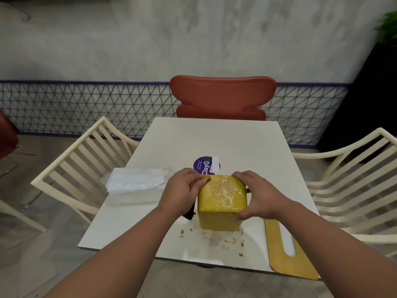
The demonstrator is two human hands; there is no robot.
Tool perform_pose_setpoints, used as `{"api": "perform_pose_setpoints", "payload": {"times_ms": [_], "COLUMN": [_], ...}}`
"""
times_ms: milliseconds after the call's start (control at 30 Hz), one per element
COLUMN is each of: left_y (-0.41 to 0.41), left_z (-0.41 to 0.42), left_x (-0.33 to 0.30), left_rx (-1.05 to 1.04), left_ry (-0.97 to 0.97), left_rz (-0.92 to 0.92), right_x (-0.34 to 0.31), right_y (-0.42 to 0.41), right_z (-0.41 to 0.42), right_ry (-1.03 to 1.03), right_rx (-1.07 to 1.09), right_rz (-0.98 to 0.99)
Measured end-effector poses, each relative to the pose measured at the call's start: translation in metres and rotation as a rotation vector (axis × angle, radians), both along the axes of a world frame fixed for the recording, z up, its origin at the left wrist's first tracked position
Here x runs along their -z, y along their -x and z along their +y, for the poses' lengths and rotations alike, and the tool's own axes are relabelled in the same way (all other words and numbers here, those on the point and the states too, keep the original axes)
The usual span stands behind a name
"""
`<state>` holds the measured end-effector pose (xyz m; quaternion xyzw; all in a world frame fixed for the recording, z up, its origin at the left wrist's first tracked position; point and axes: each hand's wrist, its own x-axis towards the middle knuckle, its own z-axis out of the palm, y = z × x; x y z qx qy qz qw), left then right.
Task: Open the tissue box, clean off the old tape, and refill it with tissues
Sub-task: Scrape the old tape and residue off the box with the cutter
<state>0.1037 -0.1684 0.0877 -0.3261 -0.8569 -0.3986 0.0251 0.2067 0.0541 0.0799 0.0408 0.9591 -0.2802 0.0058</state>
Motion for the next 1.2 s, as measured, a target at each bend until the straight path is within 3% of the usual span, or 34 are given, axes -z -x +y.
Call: {"api": "perform_pose_setpoints", "payload": {"times_ms": [267,400,633,800,933,1067,1200], "left_y": [-0.036,-0.029,-0.035,-0.046,-0.027,-0.015,-0.028], "left_z": [-0.035,-0.043,0.001,0.037,0.017,-0.014,0.013], "left_x": [0.029,0.03,0.008,0.003,0.008,0.006,0.012], "left_rx": [0.185,0.326,0.436,0.502,0.565,0.531,0.508], "left_ry": [0.013,0.046,0.338,0.415,0.37,0.331,0.332], "left_rz": [0.13,0.295,0.547,0.539,0.531,0.554,0.542], "right_x": [0.0,0.0,0.001,0.0,0.0,0.001,0.003], "right_y": [0.005,0.007,0.008,0.007,0.008,0.007,0.007], "right_z": [0.001,0.002,0.002,0.003,0.003,0.003,0.001], "right_ry": [-0.003,-0.009,-0.015,-0.006,0.001,-0.007,0.005], "right_rx": [-0.005,-0.008,-0.01,-0.009,-0.008,-0.004,-0.006], "right_rz": [-0.01,-0.015,-0.021,-0.02,-0.021,-0.016,-0.005]}}
